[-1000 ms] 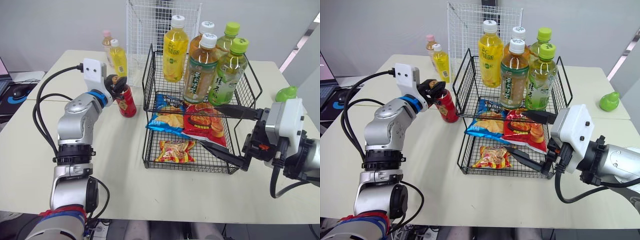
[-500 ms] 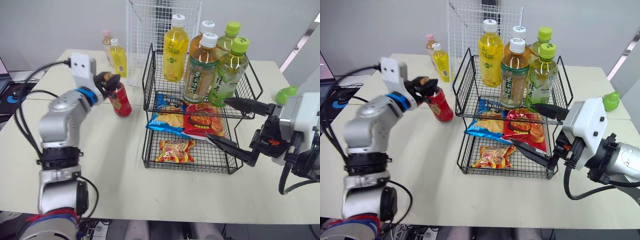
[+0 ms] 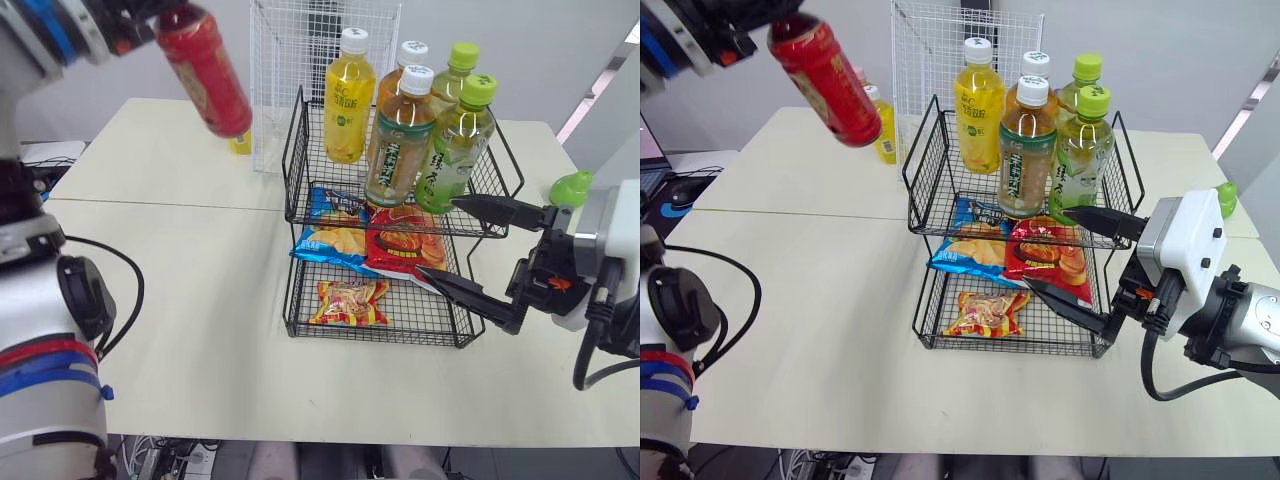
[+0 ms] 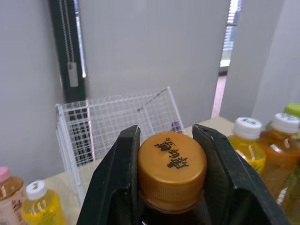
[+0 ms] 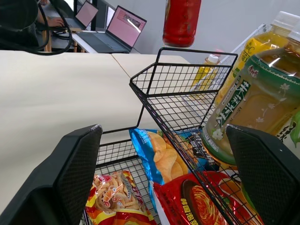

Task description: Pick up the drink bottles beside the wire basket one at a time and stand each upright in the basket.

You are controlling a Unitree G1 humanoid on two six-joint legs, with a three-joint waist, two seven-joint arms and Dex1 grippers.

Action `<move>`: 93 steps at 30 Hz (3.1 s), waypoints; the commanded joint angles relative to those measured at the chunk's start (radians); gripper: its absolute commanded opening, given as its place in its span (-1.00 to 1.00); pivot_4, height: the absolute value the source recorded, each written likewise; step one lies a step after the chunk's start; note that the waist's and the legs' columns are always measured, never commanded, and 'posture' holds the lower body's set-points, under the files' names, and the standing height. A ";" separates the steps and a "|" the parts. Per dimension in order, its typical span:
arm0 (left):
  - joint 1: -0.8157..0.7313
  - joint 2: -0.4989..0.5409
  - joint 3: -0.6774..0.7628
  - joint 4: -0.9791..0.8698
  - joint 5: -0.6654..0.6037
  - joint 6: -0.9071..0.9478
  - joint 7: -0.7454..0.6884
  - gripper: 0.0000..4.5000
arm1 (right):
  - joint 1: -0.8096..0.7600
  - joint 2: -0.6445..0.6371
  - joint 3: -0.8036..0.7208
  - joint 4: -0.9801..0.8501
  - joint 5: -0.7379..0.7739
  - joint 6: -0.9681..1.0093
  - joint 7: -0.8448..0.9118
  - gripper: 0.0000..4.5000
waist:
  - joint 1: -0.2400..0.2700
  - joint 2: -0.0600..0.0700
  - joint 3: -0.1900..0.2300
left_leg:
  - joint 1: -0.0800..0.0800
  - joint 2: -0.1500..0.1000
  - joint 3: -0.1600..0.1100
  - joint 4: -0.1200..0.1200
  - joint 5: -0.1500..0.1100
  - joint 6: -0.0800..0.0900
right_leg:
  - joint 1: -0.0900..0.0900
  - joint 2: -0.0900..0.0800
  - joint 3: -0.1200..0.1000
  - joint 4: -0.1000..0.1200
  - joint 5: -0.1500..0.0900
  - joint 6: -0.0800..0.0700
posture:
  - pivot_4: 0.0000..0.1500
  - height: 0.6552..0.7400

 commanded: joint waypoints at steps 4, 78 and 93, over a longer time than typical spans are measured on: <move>-0.196 -0.062 -0.054 0.040 -0.067 0.054 -0.153 -0.40 | -0.042 -0.006 0.017 -0.006 0.001 -0.018 -0.019 1.00 | 0.002 0.000 0.000 | 0.000 0.000 0.000 0.000 0.000 0.000 | 0.000 0.000 0.000 0.000 0.000 0.000 | 1.00 0.91; 0.025 -0.021 -0.123 0.075 0.117 -0.215 -0.437 0.99 | -0.111 -0.019 -0.027 0.032 -0.129 -0.024 -0.092 1.00 | -0.005 0.003 0.000 | 0.001 0.001 0.001 0.000 0.000 0.000 | -0.001 0.001 0.002 0.001 -0.001 -0.001 | 1.00 0.91; 0.614 -0.050 0.052 -0.017 0.286 -0.648 0.072 0.99 | -0.115 -0.029 -0.240 0.651 -0.498 -0.237 0.173 1.00 | -0.001 0.004 -0.003 | 0.003 0.000 0.003 0.001 0.000 0.000 | 0.001 -0.002 0.003 0.002 0.000 0.000 | 1.00 0.91</move>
